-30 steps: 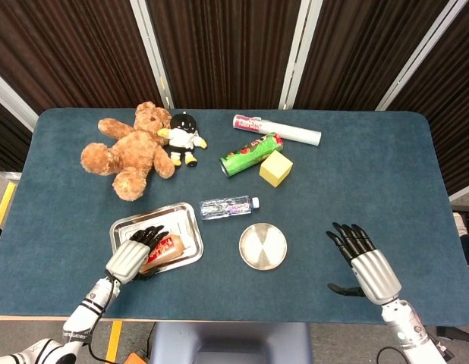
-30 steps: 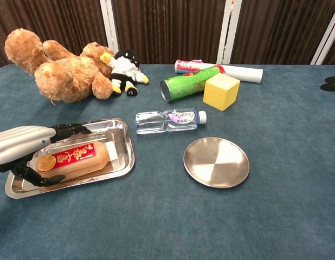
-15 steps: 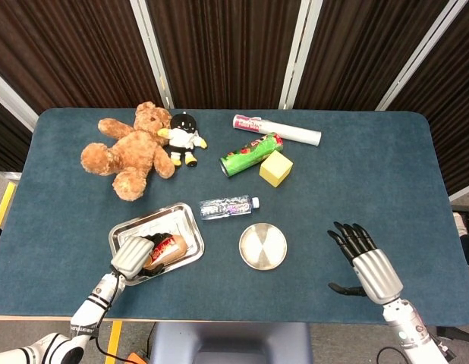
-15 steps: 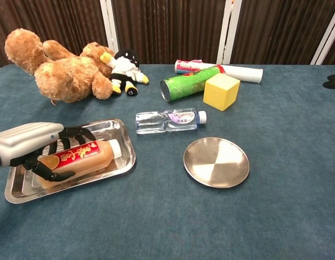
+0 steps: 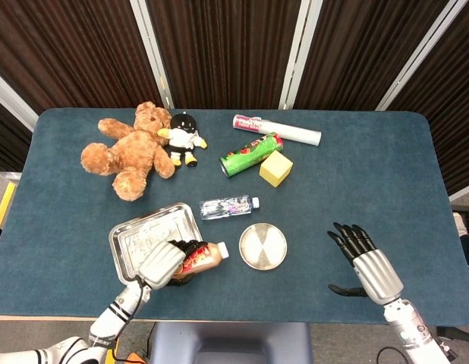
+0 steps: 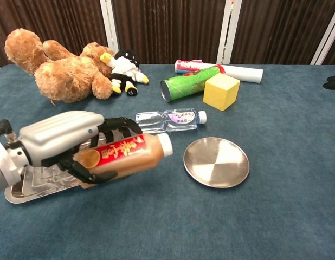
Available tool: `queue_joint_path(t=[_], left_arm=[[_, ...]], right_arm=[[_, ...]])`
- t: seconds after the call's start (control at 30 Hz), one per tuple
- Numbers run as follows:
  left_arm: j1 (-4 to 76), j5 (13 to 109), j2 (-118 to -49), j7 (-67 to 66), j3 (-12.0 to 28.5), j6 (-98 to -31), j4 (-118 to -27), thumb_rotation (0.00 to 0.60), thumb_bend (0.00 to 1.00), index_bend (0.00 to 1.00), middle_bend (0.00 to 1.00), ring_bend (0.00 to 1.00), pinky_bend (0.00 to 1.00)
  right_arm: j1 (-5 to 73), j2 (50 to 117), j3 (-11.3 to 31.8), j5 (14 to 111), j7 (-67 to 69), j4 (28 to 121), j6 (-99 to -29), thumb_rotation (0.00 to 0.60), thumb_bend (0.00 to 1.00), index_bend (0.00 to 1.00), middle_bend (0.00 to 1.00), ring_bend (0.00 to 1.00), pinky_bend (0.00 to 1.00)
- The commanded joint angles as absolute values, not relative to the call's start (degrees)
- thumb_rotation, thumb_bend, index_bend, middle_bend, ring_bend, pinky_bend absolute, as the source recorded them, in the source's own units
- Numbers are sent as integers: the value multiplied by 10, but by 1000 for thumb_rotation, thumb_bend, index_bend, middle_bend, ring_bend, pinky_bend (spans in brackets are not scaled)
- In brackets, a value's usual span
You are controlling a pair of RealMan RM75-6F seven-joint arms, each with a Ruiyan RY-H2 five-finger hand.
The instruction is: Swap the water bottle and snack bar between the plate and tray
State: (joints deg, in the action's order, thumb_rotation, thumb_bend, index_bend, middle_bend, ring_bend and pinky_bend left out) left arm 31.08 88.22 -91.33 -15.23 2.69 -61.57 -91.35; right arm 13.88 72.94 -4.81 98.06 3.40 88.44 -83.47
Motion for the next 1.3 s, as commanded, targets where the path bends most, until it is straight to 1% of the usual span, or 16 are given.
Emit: queue_joint_path(t=[0.03,0.17,0.2,0.27,0.33,0.4,0.47,0.5,0.6,0.7,0.77,0.97,1.03,1.1,1.2,1.3], left_arm=[[321,882,-964,-173,16,-601,-911,600,533,527,682,743,839],[326,872,-1031,-169,26,-604,-875,600,527,506,656,728,823],[329,872,-1047,-165,26,-602,-859,600,523,496,644,716,806],[335,869,-1058,-165,24,-590,-842,600,495,445,581,649,731],[341,854,-1058,-174,21,-569,-837,600,460,349,467,507,609],[344,846,-1055,-179,20,-560,-838,600,438,251,345,332,428],[346,848,-1054,-183,19,-560,-835,600,421,178,256,215,278],[346,849,-1052,-186,16,-561,-835,600,409,130,208,158,224],[347,847,-1041,-185,13,-558,-849,600,382,15,75,25,144],[344,851,-1031,-178,15,-572,-870,600,350,0,29,0,118],[340,858,-1027,-171,17,-590,-880,600,336,0,33,0,116],[342,870,-1006,-160,19,-601,-909,600,330,0,38,0,121],[344,897,-1007,-134,31,-630,-895,600,330,0,39,0,132],[356,921,-1013,-122,50,-652,-853,600,329,0,40,0,137],[388,906,-1010,-122,83,-616,-810,600,329,0,29,0,132],[431,860,-1015,-144,129,-562,-761,600,328,0,6,0,120]], right_arm=[[140,723,-48,984,46,886,-833,600,223,0,6,0,0],[142,717,-45,980,60,886,-825,600,223,0,7,0,0],[143,714,-44,978,65,887,-823,600,223,0,7,0,0],[143,711,-43,978,71,889,-823,600,223,0,7,0,0],[142,708,-41,978,76,889,-826,600,223,0,7,0,0],[141,706,-39,978,80,888,-827,600,223,0,7,0,0],[141,704,-39,977,84,889,-826,600,223,0,7,0,0],[140,704,-39,977,86,890,-825,600,223,0,6,0,0],[139,704,-38,977,82,891,-825,600,224,0,7,0,0],[138,704,-38,974,70,894,-819,600,223,0,7,0,0],[138,704,-38,971,63,896,-813,600,223,0,7,0,0],[141,701,-41,981,61,897,-805,600,224,0,6,0,0],[142,697,-45,986,69,896,-803,600,223,0,4,0,0],[141,695,-45,988,72,897,-805,600,223,0,1,0,0],[138,697,-44,990,66,894,-811,600,223,0,1,0,0],[138,702,-44,990,57,893,-807,600,223,0,1,0,0]])
